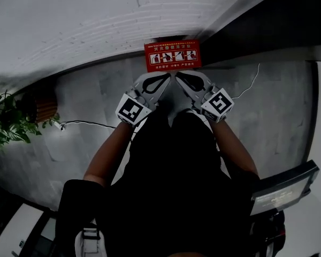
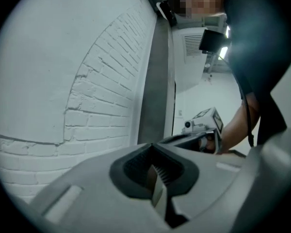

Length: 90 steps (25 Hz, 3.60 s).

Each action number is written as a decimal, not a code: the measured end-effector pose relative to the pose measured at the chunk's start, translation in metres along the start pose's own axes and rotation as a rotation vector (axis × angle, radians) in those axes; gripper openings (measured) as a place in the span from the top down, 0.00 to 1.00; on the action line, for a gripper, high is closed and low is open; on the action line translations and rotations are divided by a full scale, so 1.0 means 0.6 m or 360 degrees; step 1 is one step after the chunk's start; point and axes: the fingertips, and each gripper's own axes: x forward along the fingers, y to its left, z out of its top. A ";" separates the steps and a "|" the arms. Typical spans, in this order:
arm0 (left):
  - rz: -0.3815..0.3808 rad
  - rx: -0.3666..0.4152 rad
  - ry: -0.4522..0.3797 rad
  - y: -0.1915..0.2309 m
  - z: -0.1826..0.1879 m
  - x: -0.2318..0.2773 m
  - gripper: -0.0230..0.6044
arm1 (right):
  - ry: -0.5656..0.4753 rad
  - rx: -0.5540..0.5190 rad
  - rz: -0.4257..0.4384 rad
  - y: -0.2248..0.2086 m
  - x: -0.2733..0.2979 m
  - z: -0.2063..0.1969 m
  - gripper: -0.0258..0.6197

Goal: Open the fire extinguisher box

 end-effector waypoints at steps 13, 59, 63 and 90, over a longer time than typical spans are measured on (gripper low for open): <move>0.0094 -0.0116 0.0161 0.108 -0.208 0.077 0.96 | 0.0137 0.0583 -0.0188 -0.220 0.063 -0.286 0.81; 0.0123 -0.0275 0.0639 0.100 -0.546 0.190 0.94 | -0.0041 0.2050 -0.0585 -0.388 0.043 -0.744 0.77; 0.0149 -0.0252 0.0619 0.113 -0.511 0.186 0.94 | -0.0111 0.2078 -0.0594 -0.383 0.041 -0.689 0.79; 0.0289 -0.0227 0.0454 0.216 -0.358 0.140 0.94 | -0.0293 0.1640 -0.0521 -0.534 0.166 -0.366 0.49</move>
